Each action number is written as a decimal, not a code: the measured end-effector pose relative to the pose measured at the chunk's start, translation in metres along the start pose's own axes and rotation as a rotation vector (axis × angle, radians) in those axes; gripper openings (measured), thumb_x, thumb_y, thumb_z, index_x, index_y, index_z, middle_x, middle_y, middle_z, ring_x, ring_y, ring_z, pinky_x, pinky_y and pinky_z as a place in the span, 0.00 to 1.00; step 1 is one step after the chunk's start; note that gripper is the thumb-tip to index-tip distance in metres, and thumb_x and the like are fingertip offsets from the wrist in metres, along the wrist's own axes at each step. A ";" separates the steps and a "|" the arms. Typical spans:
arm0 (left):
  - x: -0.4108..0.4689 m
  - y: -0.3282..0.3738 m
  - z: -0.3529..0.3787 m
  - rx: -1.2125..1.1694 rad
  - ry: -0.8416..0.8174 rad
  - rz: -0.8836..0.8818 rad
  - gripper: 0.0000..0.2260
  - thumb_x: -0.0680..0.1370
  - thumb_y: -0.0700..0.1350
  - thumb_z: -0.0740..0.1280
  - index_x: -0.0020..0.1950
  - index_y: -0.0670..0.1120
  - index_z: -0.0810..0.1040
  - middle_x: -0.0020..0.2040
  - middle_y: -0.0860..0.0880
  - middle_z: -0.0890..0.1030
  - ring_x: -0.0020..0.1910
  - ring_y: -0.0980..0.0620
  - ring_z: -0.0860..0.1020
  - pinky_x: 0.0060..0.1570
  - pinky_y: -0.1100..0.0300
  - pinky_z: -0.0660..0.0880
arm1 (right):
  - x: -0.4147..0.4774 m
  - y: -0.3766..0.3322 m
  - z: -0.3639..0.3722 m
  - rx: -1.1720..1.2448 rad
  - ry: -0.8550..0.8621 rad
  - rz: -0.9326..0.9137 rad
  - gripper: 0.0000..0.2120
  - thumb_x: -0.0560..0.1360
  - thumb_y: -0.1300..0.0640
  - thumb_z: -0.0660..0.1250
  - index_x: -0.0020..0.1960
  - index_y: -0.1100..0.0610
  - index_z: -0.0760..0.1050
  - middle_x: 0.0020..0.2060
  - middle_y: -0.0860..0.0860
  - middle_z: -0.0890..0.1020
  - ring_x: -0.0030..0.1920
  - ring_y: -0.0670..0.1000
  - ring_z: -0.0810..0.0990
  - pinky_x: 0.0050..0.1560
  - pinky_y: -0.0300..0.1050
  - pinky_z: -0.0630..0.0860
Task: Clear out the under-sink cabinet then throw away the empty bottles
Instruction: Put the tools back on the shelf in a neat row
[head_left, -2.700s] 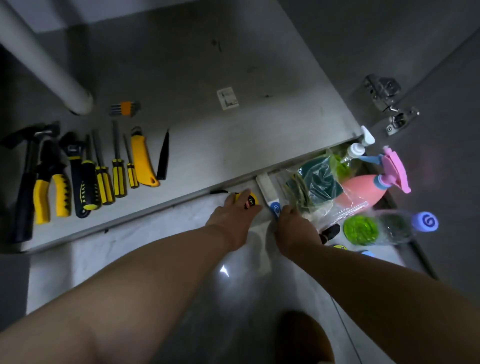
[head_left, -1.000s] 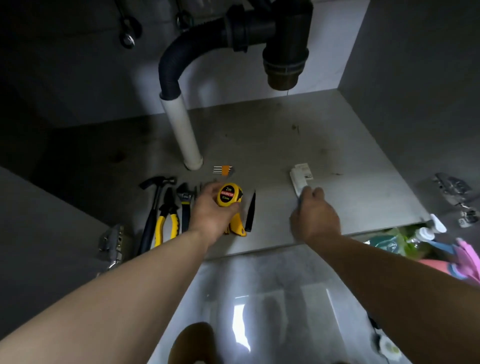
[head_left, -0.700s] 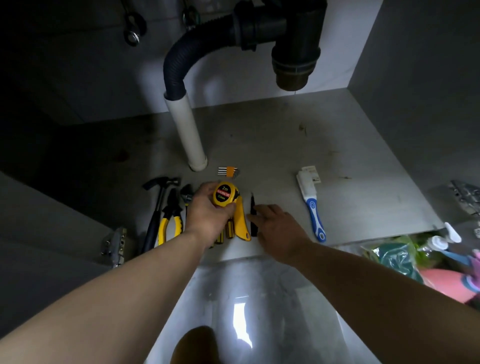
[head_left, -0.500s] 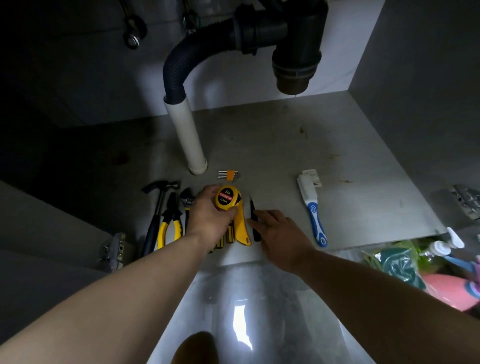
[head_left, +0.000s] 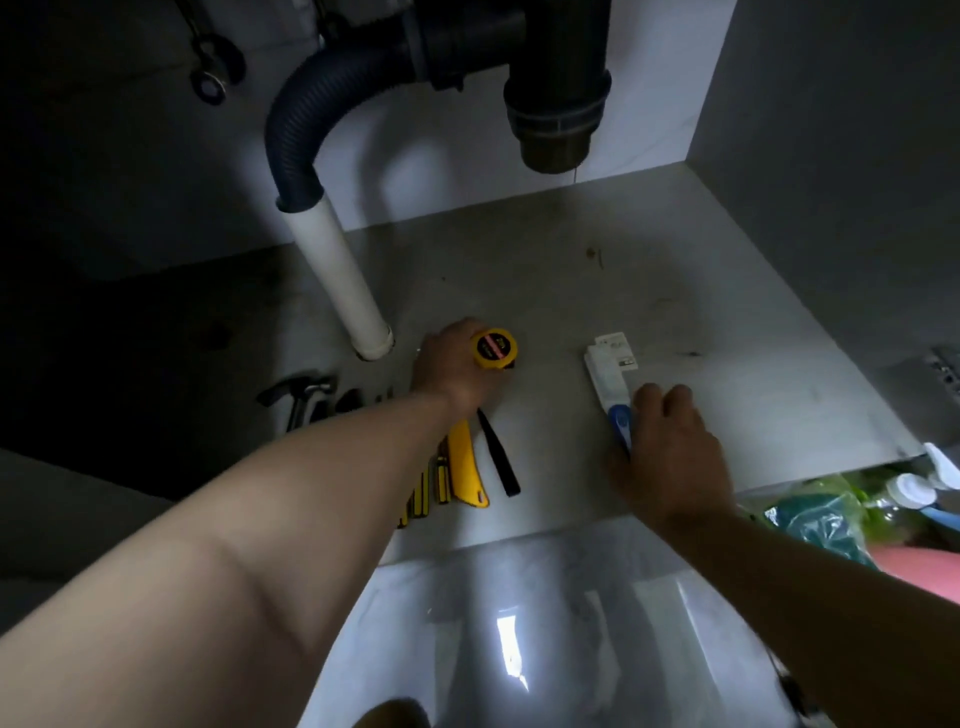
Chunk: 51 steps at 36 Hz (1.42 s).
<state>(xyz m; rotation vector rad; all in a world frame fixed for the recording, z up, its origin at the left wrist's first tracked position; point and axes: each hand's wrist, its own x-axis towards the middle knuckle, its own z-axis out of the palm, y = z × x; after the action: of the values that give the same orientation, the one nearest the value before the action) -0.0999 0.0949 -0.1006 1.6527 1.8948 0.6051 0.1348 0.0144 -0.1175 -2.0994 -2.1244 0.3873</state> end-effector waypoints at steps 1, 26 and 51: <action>0.006 0.001 0.003 0.009 0.003 0.000 0.24 0.70 0.46 0.79 0.64 0.45 0.79 0.63 0.44 0.81 0.63 0.43 0.77 0.63 0.50 0.74 | 0.001 0.004 -0.001 0.045 -0.060 0.068 0.23 0.73 0.47 0.69 0.61 0.55 0.64 0.54 0.56 0.71 0.48 0.58 0.77 0.46 0.57 0.80; -0.104 -0.006 0.012 0.700 -0.281 0.318 0.20 0.81 0.58 0.62 0.70 0.54 0.75 0.76 0.50 0.70 0.73 0.49 0.69 0.72 0.53 0.62 | -0.016 -0.050 0.019 0.194 -0.182 0.003 0.17 0.78 0.57 0.63 0.65 0.59 0.66 0.58 0.58 0.75 0.54 0.61 0.80 0.51 0.49 0.75; -0.149 0.052 0.039 0.484 -0.220 0.641 0.13 0.77 0.45 0.67 0.61 0.49 0.78 0.60 0.49 0.75 0.60 0.46 0.75 0.58 0.50 0.73 | -0.027 0.072 -0.075 0.109 -0.395 -0.032 0.09 0.77 0.51 0.66 0.52 0.56 0.77 0.52 0.56 0.84 0.55 0.58 0.80 0.56 0.46 0.75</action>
<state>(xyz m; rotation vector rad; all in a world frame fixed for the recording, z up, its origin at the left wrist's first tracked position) -0.0215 -0.0457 -0.0792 2.5550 1.3993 0.1756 0.2247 -0.0057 -0.0629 -2.0594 -2.2688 0.9615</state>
